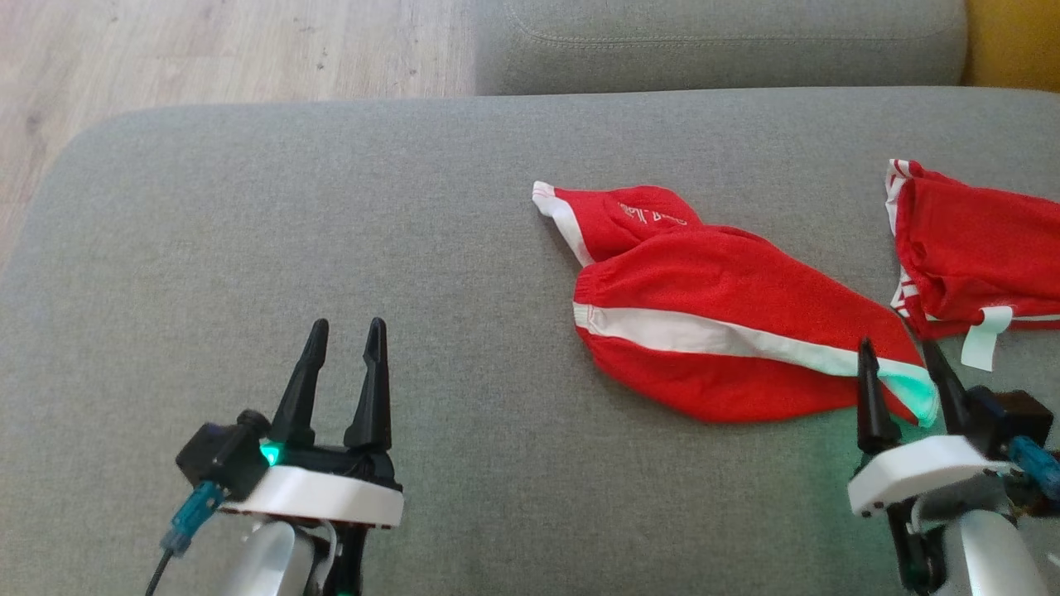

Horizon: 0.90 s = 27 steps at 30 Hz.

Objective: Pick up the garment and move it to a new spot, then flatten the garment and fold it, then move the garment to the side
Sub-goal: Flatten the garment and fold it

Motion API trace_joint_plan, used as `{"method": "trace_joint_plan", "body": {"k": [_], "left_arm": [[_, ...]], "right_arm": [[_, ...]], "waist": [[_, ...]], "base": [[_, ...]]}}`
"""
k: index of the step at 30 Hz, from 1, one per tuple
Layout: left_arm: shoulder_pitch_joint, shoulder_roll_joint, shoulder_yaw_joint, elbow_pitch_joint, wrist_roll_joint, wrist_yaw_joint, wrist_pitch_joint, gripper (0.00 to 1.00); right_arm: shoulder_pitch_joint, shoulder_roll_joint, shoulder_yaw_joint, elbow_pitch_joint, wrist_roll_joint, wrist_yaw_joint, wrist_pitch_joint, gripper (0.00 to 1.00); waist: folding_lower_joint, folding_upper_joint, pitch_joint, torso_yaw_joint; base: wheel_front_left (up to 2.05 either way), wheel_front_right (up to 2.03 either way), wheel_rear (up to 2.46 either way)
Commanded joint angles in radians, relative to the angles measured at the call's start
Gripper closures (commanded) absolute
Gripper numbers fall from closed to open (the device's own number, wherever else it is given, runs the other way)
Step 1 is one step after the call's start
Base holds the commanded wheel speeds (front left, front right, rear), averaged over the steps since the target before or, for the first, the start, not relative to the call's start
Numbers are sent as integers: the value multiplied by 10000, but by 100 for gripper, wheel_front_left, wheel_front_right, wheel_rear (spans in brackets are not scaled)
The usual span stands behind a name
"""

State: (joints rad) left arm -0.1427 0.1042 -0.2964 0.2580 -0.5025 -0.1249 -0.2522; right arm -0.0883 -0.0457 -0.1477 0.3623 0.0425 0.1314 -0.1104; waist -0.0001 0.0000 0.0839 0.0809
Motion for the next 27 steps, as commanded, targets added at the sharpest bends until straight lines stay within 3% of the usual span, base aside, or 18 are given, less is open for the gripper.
{"method": "trace_joint_plan", "body": {"k": [1, 9, 19, 27], "left_arm": [[-370, 98, 248, -277, -79, -57, -95, 0], [-378, 94, 201, -392, -112, -57, -95, 0], [-401, 79, -18, -400, -180, -57, -95, 0], [-536, 14, -181, -365, -249, -57, -95, 0]], "right_arm": [[-314, -45, 483, -612, 186, -7, -379, 0], [-382, -45, 1724, -1715, 650, -7, -1129, 0], [-341, -45, 2517, -1849, 812, -7, -1228, 0], [-972, -45, 4159, -1469, 802, -7, -307, 0]], "waist": [[1, 0, 18, -11], [1, 0, 30, -16], [1, 0, 132, 326], [1, 0, 380, 947]], "base": [[0, 0, 0], [0, 0, 0], [0, 0, 0], [0, 0, 0]]}}
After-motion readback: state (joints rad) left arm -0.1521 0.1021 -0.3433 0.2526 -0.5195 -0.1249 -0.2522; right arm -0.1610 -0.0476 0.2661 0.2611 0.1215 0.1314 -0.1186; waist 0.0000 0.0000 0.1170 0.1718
